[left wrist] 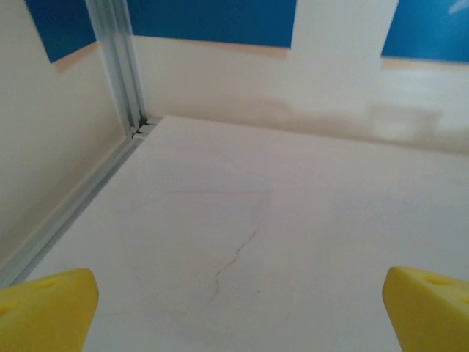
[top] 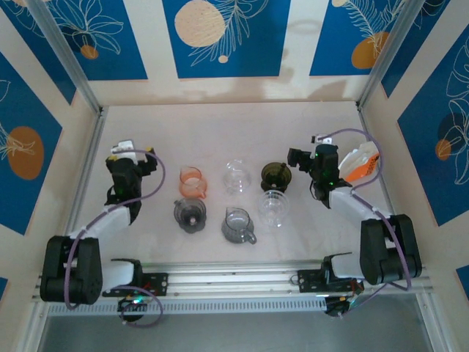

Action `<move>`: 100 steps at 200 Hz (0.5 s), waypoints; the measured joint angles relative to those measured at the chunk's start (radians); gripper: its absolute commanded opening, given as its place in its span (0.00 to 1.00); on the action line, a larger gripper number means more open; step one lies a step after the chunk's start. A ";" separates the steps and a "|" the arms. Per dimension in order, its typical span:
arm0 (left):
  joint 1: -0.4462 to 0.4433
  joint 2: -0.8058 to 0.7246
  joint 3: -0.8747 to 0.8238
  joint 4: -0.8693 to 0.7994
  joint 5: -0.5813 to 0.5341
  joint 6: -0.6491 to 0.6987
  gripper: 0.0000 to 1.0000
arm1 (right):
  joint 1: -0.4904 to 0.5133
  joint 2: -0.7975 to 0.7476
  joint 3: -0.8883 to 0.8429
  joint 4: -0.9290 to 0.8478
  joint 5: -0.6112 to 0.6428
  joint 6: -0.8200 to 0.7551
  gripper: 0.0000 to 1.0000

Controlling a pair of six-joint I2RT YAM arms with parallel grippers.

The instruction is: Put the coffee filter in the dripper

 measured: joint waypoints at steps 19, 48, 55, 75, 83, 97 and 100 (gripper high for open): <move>0.000 -0.029 0.002 -0.024 0.014 -0.127 1.00 | -0.021 -0.003 0.103 -0.208 0.048 0.200 0.99; 0.016 -0.116 0.028 -0.208 0.023 -0.468 1.00 | -0.054 -0.028 0.156 -0.330 0.044 0.340 0.99; 0.031 -0.132 0.041 -0.254 0.044 -0.532 1.00 | -0.043 -0.041 0.151 -0.347 0.035 0.347 0.99; 0.071 -0.146 0.062 -0.310 0.126 -0.660 1.00 | 0.012 -0.086 0.140 -0.397 -0.012 0.341 0.99; 0.075 -0.147 0.059 -0.308 0.161 -0.694 1.00 | 0.041 -0.105 0.140 -0.415 -0.031 0.330 0.99; 0.077 -0.161 0.027 -0.270 0.219 -0.752 1.00 | 0.109 -0.134 0.142 -0.445 -0.070 0.302 0.99; 0.077 -0.167 0.017 -0.263 0.229 -0.766 1.00 | 0.124 -0.138 0.144 -0.452 -0.080 0.294 0.98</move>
